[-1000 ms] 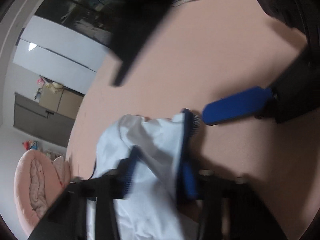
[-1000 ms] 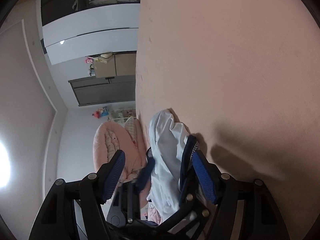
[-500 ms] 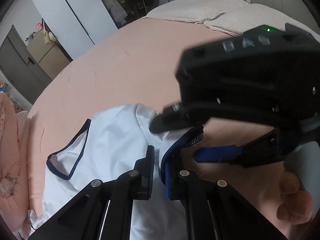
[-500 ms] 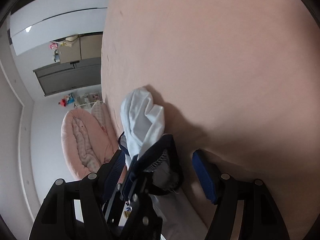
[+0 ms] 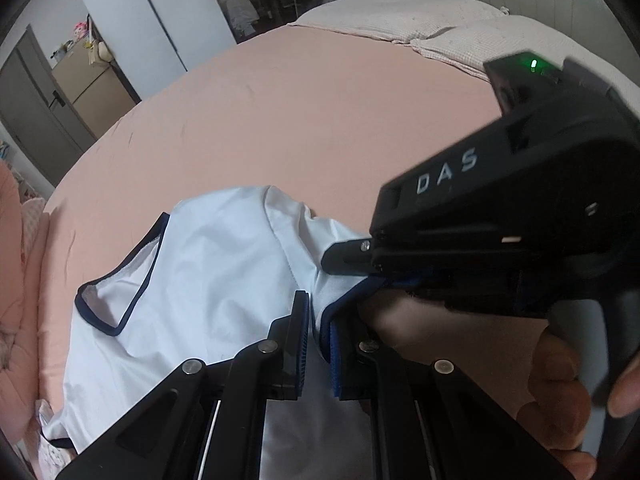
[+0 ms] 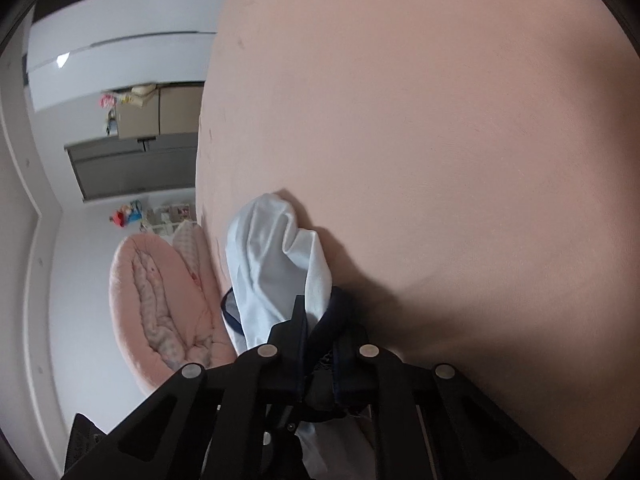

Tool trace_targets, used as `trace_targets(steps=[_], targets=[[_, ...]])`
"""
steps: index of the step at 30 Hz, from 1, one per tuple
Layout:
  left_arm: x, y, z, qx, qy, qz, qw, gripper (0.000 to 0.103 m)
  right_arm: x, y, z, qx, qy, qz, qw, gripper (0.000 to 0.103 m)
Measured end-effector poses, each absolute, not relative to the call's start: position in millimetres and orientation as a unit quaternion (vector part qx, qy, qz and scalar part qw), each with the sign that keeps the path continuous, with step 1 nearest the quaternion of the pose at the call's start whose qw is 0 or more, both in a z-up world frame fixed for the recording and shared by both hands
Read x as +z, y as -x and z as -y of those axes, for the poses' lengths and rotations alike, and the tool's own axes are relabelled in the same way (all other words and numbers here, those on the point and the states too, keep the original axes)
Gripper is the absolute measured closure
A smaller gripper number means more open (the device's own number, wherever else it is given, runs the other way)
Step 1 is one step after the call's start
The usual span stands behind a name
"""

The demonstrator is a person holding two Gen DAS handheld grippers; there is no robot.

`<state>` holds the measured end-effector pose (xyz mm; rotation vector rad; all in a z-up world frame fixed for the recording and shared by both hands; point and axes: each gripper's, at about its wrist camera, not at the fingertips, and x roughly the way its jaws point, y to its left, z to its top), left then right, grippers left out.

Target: Fold clothes

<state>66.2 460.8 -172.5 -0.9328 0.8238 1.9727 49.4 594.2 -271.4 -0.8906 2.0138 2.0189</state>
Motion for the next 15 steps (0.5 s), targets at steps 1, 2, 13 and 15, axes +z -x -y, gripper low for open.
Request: trace_targets(steps=[1,2,13,15], targets=[[-171.8,-64.4,-459.0,0.777,0.375,-0.314,0.396,0.095,-265.1,-47.5,-593.7,0.681,0.299,-0.664,0.078,0.096],[-170.8,-61.9,-457.0,0.777,0.384,-0.301,0.399,0.095,-259.8,-45.8,-594.1,0.687,0.3,-0.657,0.08,0.096],[-148.3,-40.3,-425.0,0.764,0.462,-0.135,0.43,0.095,-180.8,-21.6,-587.2,0.765,0.325,-0.546,0.11,0.096],[-145.3,-21.6,-417.5,0.757,0.477,-0.091,0.437,0.095,-167.0,-17.5,-583.3,0.777,0.322,-0.53,0.111,0.096]])
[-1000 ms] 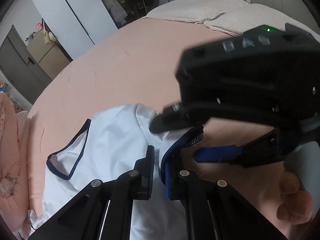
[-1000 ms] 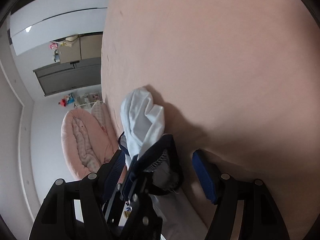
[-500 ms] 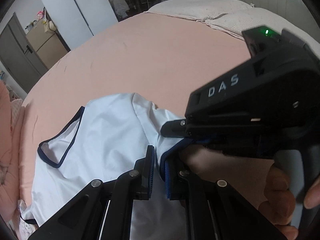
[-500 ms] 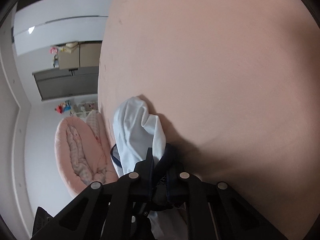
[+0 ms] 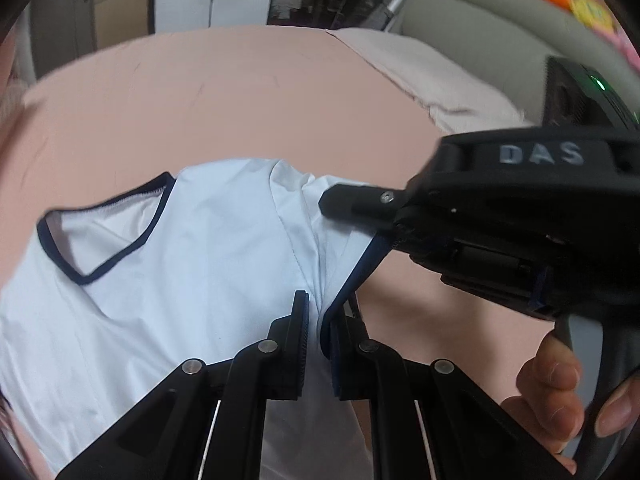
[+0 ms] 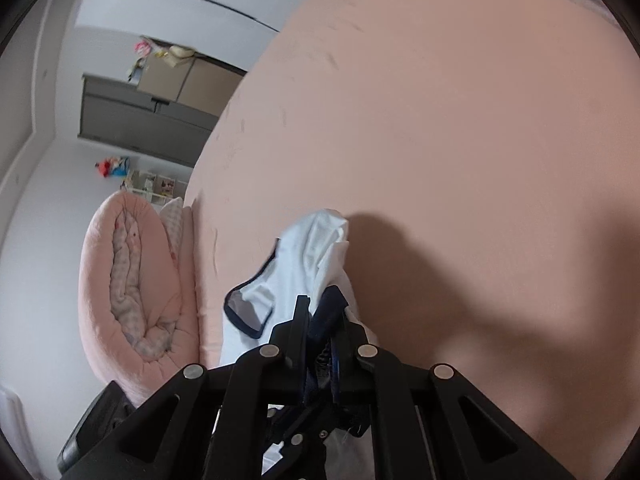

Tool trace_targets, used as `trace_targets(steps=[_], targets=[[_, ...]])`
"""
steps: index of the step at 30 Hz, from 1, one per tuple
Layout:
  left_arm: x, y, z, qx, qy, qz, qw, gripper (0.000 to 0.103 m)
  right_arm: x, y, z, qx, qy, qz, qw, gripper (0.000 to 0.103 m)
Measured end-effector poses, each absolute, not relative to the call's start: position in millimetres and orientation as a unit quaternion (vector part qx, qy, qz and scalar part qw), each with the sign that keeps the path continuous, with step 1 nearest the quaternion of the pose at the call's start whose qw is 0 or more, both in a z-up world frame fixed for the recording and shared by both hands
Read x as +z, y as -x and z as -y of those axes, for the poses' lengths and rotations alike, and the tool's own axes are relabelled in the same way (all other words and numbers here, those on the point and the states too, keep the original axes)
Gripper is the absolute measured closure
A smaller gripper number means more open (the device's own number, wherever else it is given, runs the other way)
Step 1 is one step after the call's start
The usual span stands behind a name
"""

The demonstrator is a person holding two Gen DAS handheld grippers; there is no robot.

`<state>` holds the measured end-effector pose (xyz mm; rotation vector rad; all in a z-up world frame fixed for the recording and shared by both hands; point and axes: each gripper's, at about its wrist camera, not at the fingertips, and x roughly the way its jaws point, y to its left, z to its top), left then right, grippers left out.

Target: Fold clothes

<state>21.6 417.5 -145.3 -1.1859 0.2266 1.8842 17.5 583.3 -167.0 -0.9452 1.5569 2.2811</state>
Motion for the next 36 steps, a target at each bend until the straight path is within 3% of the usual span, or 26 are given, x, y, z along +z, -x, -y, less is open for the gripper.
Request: trace_targets(steps=[7,18,23,27,31,34,36], targets=[[-161.6,24.6,-379.1,0.726,0.548,0.051,0.413,0.095,-135.0,5.3,-559.3,0.81,0.342,-0.465,0.101,0.096],[-215.9,60.9,-327.0,0.738,0.574,0.094,0.342,0.093,-167.9,47.1,-509.1,0.791,0.451,-0.403,0.093,0.096],[-203.6,55.5,-330.1,0.753,0.553,0.081,0.348,0.093,-177.6,44.4,-500.9,0.778,0.476,-0.405,0.067,0.096],[-202.6,54.6,-320.8,0.766,0.53,0.081,0.354,0.093,-144.3,32.4,-495.1,0.802,0.464,-0.374,0.05,0.087],[-217.1,71.5,-308.3,0.723,0.559,0.17,0.369,0.093,-101.7,3.2,-508.8,0.823,0.408,-0.392,0.049,0.056],[-225.8,77.8,-290.4,0.675,0.581,0.245,0.383,0.094,-87.2,-10.4,-521.3,0.829,0.39,-0.392,0.087,0.056],[-224.7,77.6,-286.0,0.668,0.576,0.252,0.398,0.094,-90.7,-8.7,-523.6,0.828,0.396,-0.38,0.115,0.056]])
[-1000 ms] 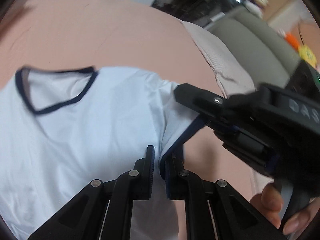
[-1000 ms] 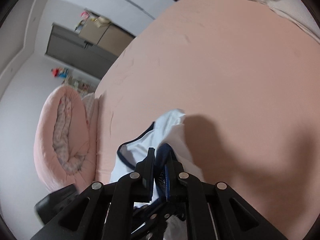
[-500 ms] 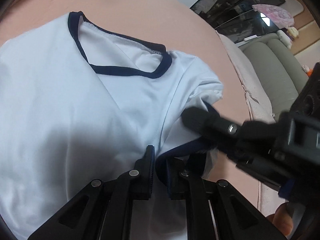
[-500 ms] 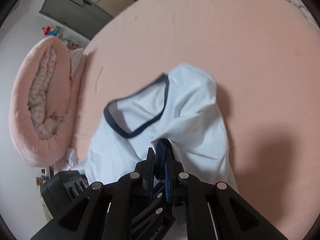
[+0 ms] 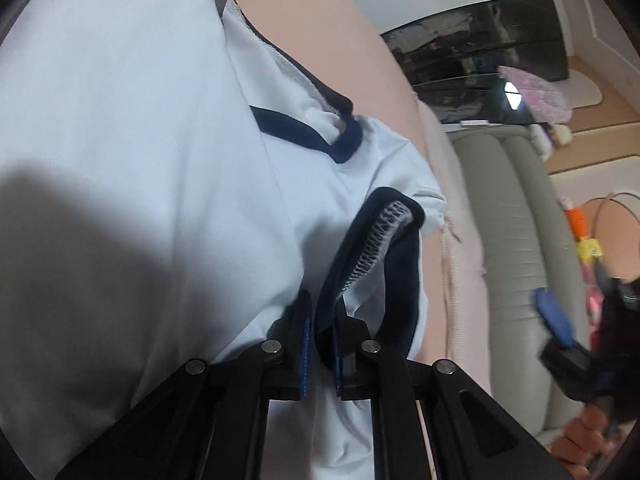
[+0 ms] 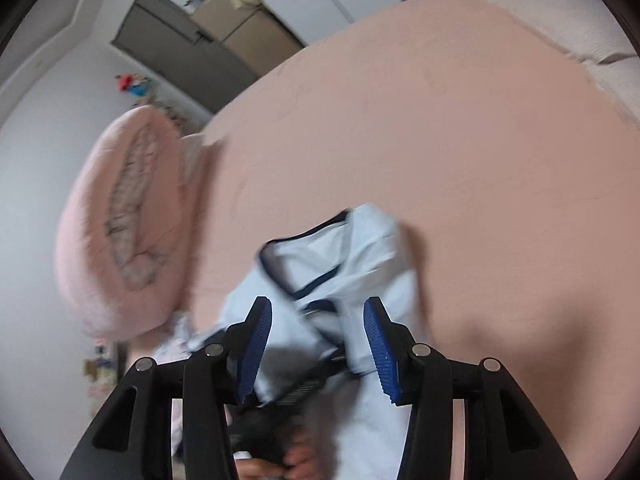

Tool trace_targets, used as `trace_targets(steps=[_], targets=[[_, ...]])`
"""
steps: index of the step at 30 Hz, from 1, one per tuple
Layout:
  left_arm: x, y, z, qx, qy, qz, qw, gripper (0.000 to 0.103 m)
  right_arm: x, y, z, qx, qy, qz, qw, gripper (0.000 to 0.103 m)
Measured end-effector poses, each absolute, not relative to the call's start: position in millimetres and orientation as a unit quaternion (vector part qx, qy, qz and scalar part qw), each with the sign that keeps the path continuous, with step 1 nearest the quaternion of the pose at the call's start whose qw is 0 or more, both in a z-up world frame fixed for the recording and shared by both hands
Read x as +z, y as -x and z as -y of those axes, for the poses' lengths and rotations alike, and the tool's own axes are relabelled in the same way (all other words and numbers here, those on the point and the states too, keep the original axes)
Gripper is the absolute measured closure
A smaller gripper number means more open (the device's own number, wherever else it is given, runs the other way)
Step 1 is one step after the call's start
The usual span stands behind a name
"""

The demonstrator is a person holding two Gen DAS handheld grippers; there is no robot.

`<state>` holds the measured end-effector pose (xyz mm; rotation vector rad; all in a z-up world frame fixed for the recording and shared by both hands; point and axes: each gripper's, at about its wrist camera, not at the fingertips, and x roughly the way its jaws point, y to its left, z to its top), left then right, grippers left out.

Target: Fold clothes

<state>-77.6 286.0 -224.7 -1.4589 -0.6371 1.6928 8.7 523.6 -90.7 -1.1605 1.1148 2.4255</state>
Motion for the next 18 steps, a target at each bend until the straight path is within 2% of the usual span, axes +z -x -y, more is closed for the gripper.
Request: trace_targets(steps=[2,3,4,7,11,13,14,18], targets=[[-221.9,68.7,-289.0,0.683,0.561,0.23,0.407,0.094,-104.4,-6.5,-527.9,0.818,0.398,-0.398,0.122,0.072],[-219.6,61.6,-285.7,0.69,0.554,0.224,0.409,0.094,-113.8,-3.0,-528.8,0.81,0.399,-0.413,0.116,0.091],[-218.5,60.1,-285.5,0.692,0.55,0.223,0.411,0.094,-124.3,0.8,-529.2,0.801,0.402,-0.43,0.109,0.094],[-219.6,62.9,-289.4,0.689,0.541,0.23,0.424,0.094,-156.7,16.6,-521.7,0.781,0.42,-0.451,0.098,0.094],[-211.5,65.5,-284.8,0.695,0.525,0.25,0.423,0.096,-194.1,30.4,-506.2,0.767,0.46,-0.438,0.09,0.094],[-194.5,69.2,-290.4,0.726,0.496,0.23,0.417,0.096,-209.3,28.4,-504.0,0.762,0.476,-0.429,0.097,0.096],[-184.1,72.6,-296.1,0.743,0.479,0.216,0.414,0.096,-212.8,26.3,-503.5,0.763,0.471,-0.431,0.096,0.1],[-162.4,96.0,-327.3,0.771,0.466,0.161,0.402,0.096,-223.8,17.1,-502.0,0.773,0.445,-0.445,0.084,0.101]])
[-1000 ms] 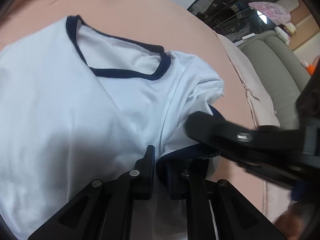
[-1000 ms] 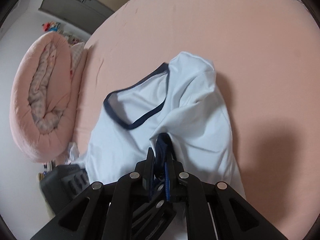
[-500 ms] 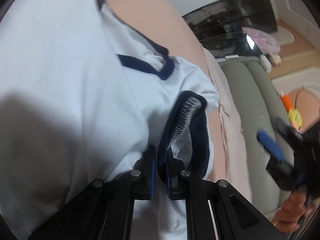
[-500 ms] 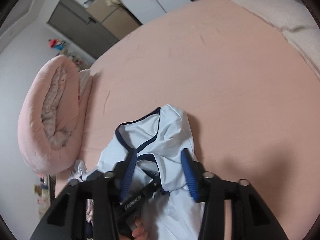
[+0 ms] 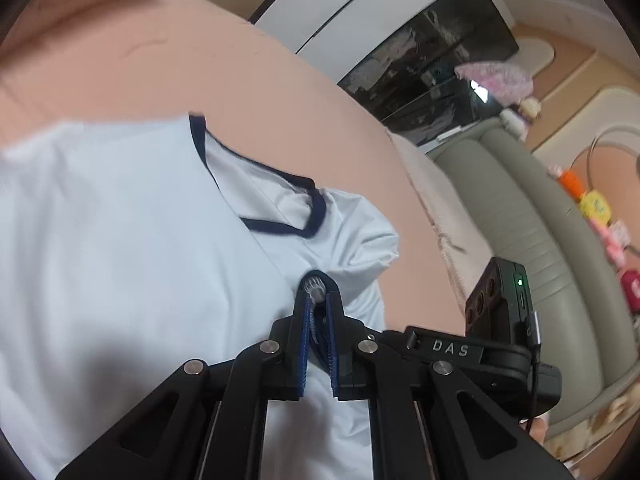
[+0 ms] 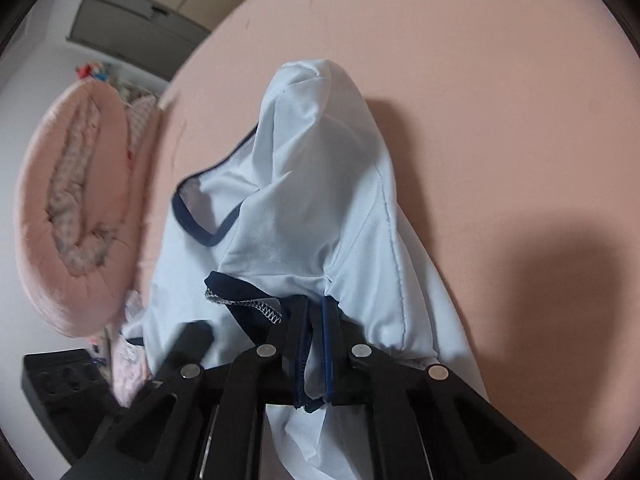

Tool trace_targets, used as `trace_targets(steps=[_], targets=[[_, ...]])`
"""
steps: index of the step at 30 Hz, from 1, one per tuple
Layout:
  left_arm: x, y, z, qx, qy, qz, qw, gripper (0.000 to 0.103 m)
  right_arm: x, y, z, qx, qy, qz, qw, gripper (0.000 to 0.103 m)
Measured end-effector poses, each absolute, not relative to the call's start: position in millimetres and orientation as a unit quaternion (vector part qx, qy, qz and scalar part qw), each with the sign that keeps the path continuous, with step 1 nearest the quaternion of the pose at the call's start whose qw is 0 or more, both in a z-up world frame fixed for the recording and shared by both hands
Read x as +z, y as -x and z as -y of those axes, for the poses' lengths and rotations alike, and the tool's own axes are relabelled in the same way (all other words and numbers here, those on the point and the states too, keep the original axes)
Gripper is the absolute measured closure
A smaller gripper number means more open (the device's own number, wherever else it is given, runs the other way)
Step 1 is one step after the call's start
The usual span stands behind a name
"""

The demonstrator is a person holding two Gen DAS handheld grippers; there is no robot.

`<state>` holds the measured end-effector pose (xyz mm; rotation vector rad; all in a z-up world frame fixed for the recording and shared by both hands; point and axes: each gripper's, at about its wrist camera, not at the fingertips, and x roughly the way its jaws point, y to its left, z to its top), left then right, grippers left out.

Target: Fold clothes

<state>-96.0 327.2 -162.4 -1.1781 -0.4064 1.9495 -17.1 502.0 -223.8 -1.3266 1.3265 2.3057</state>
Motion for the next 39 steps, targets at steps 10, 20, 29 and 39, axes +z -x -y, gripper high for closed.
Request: trace_targets(steps=[10,20,29,39], targets=[[-140.8,76.4,-318.7,0.733,0.488,0.085,0.466,0.096,-231.9,-0.8,-490.7,0.799,0.401,-0.439,0.086,0.103],[-143.0,82.7,-408.2,0.721,0.518,-0.058,0.457,0.096,-240.7,-16.1,-495.6,0.802,0.37,-0.462,0.076,0.103],[-149.5,120.4,-397.3,0.745,0.54,-0.042,0.39,0.096,-229.8,-12.8,-472.6,0.834,0.375,-0.387,0.117,0.103],[-117.4,102.6,-386.2,0.73,0.513,0.012,0.451,0.096,-232.8,-17.6,-474.5,0.835,0.366,-0.395,0.114,0.103]])
